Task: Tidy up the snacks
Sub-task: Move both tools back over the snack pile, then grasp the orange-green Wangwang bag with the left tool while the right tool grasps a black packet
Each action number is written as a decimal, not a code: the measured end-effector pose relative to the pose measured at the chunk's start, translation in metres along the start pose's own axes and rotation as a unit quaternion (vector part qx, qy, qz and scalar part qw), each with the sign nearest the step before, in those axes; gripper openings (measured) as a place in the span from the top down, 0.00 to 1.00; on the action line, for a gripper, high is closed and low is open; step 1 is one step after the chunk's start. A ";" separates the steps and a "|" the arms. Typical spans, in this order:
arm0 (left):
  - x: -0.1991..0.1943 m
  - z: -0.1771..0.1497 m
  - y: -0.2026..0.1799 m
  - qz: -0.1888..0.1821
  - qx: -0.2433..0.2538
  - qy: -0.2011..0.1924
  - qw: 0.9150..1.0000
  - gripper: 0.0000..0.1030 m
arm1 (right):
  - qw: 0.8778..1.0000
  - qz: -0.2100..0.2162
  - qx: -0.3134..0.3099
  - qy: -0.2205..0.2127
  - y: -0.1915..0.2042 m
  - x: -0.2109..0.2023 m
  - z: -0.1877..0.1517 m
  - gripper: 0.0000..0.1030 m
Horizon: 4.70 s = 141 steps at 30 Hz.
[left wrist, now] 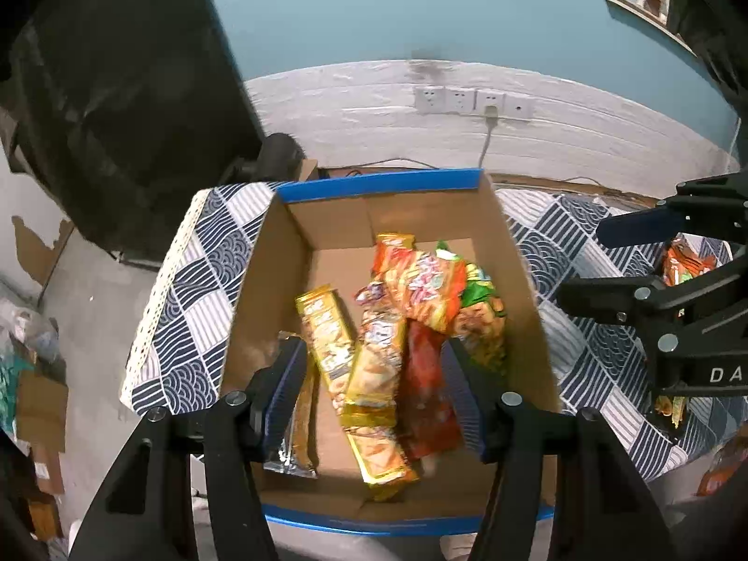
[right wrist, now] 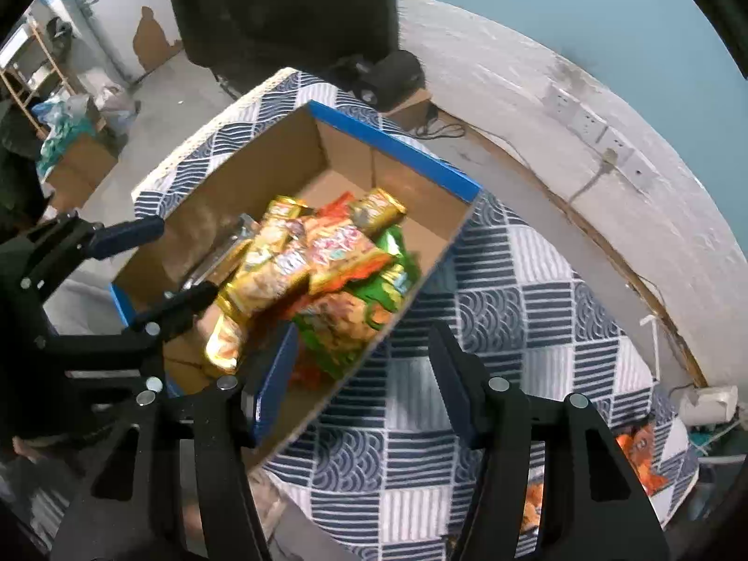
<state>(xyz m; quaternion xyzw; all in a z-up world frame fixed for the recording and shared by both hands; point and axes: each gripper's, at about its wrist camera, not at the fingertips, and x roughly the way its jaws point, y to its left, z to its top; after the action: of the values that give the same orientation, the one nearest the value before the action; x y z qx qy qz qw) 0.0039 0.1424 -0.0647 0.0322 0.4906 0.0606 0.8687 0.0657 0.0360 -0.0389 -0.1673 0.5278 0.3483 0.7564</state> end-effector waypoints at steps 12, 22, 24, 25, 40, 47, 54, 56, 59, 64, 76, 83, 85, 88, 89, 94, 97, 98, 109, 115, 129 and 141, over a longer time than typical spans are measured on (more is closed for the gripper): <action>-0.009 0.011 -0.065 -0.013 0.063 -0.005 0.998 0.36 | 0.999 -0.028 0.039 -0.005 -0.049 -0.026 -0.041 0.43; -0.009 0.013 -0.119 -0.030 0.113 0.000 0.993 0.36 | 0.996 -0.052 0.074 -0.008 -0.095 -0.047 -0.083 0.43; -0.009 0.014 -0.129 -0.036 0.119 0.002 0.992 0.36 | 0.995 -0.055 0.083 -0.009 -0.105 -0.052 -0.093 0.43; -0.010 0.014 -0.134 -0.039 0.123 0.003 0.992 0.36 | 0.995 -0.056 0.086 -0.010 -0.108 -0.053 -0.096 0.43; -0.009 0.012 -0.215 -0.068 0.177 0.014 0.982 0.30 | 0.985 -0.079 0.155 0.006 -0.172 -0.061 -0.176 0.37; 0.008 0.007 -0.247 -0.075 0.196 0.031 0.977 0.29 | 0.976 -0.089 0.194 0.030 -0.204 -0.045 -0.208 0.37; 0.031 0.005 -0.274 -0.091 0.204 0.054 0.973 0.28 | 0.969 -0.088 0.225 0.052 -0.229 -0.023 -0.231 0.37; 0.035 0.004 -0.280 -0.092 0.208 0.058 0.972 0.28 | 0.967 -0.084 0.232 0.057 -0.234 -0.015 -0.237 0.37; 0.041 0.001 -0.289 -0.093 0.217 0.061 0.970 0.28 | 0.965 -0.080 0.241 0.063 -0.242 -0.002 -0.245 0.37; 0.055 0.001 -0.299 -0.096 0.220 0.074 0.968 0.28 | 0.962 -0.075 0.250 0.078 -0.248 0.016 -0.252 0.37; 0.079 0.003 -0.303 -0.105 0.219 0.089 0.966 0.28 | 0.963 -0.074 0.242 0.099 -0.248 0.046 -0.245 0.34; 0.088 0.003 -0.298 -0.112 0.213 0.096 0.966 0.28 | 0.962 -0.092 0.231 0.114 -0.248 0.059 -0.245 0.29; 0.090 0.003 -0.298 -0.112 0.213 0.097 0.966 0.28 | 0.961 -0.094 0.228 0.122 -0.247 0.064 -0.247 0.28; 0.094 0.004 -0.298 -0.117 0.209 0.103 0.965 0.28 | 0.961 -0.093 0.224 0.130 -0.249 0.066 -0.251 0.29; 0.094 0.004 -0.298 -0.120 0.207 0.107 0.965 0.28 | 0.961 -0.094 0.223 0.132 -0.250 0.064 -0.254 0.30; 0.090 0.002 -0.308 -0.145 0.204 0.115 0.961 0.24 | 0.961 -0.089 0.223 0.140 -0.258 0.054 -0.271 0.35; 0.085 -0.002 -0.320 -0.147 0.219 0.105 0.959 0.23 | 0.957 -0.092 0.231 0.148 -0.265 0.048 -0.287 0.35; 0.083 -0.004 -0.324 -0.148 0.226 0.104 0.957 0.23 | 0.957 -0.090 0.234 0.148 -0.267 0.046 -0.290 0.35; 0.099 -0.004 -0.359 -0.145 0.225 0.126 0.955 0.23 | 0.956 -0.085 0.252 0.120 -0.280 0.014 -0.332 0.28; 0.116 -0.001 -0.366 -0.136 0.214 0.138 0.957 0.20 | 0.952 -0.076 0.279 0.098 -0.298 0.010 -0.320 0.26; 0.133 0.007 -0.363 -0.158 0.194 0.134 0.959 0.58 | 0.952 -0.112 0.264 0.109 -0.279 0.033 -0.310 0.30; 0.113 0.019 -0.323 -0.142 0.166 0.103 0.970 0.65 | 0.964 -0.106 0.218 0.108 -0.248 0.029 -0.282 0.42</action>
<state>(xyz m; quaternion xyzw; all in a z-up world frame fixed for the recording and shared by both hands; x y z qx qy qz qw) 0.1015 -0.1626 -0.1879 0.0998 0.5801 -0.1426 0.7957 0.0536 -0.3025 -0.2027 -0.0900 0.6488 0.1227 0.7456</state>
